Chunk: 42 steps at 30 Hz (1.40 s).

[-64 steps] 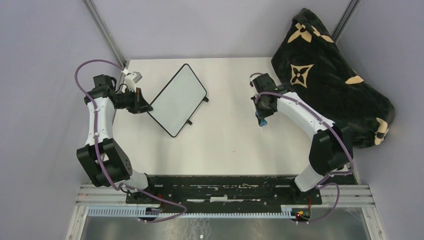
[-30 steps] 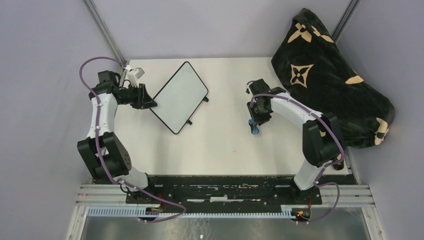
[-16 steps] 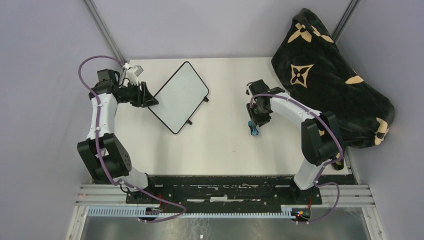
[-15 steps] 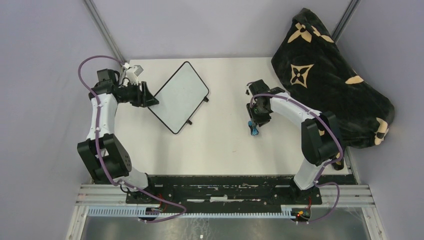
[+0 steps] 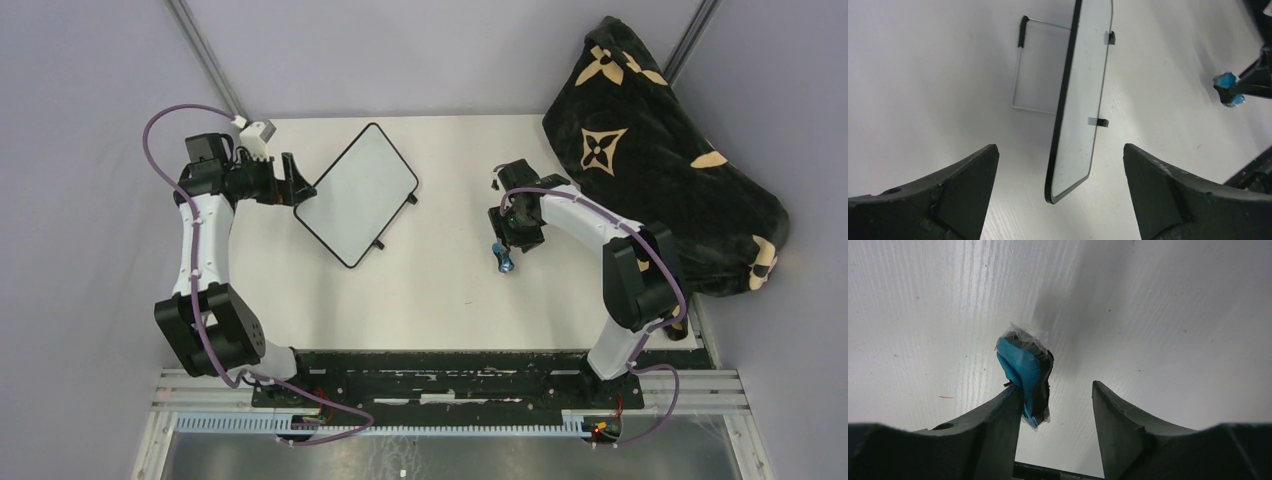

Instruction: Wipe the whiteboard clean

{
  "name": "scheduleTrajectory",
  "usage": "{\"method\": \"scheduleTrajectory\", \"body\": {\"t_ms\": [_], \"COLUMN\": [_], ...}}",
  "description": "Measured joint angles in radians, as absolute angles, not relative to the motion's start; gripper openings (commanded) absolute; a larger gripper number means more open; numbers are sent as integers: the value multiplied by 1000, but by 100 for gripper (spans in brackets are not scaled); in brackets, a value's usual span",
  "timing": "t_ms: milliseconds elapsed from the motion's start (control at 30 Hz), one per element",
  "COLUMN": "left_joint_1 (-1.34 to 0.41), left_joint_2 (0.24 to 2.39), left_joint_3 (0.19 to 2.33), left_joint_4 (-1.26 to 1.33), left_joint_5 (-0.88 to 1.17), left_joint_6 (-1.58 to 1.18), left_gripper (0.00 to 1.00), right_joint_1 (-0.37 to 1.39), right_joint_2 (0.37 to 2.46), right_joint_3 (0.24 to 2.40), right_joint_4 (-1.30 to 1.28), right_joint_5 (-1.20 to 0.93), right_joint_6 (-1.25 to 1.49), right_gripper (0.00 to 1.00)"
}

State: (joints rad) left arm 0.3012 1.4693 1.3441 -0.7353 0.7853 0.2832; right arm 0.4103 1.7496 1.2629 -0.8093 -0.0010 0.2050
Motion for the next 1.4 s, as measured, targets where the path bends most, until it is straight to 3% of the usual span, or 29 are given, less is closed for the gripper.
{"method": "scheduleTrajectory", "body": {"t_ms": [633,1400], "left_joint_1": [415,447], "left_joint_2": [1379,1313], "left_joint_3": [1165,1033], "left_joint_4": [-442,-387], "left_joint_5": [419,340], "left_joint_6": [82,68], "left_gripper": [99,99], "right_joint_1": [410,411], "right_joint_2": [1768,1850], "right_joint_3": [1208,1206], "right_joint_4": [-799,-715], "right_joint_5": [113,-27], "right_joint_6": [231,265], "right_gripper": [60,62]}}
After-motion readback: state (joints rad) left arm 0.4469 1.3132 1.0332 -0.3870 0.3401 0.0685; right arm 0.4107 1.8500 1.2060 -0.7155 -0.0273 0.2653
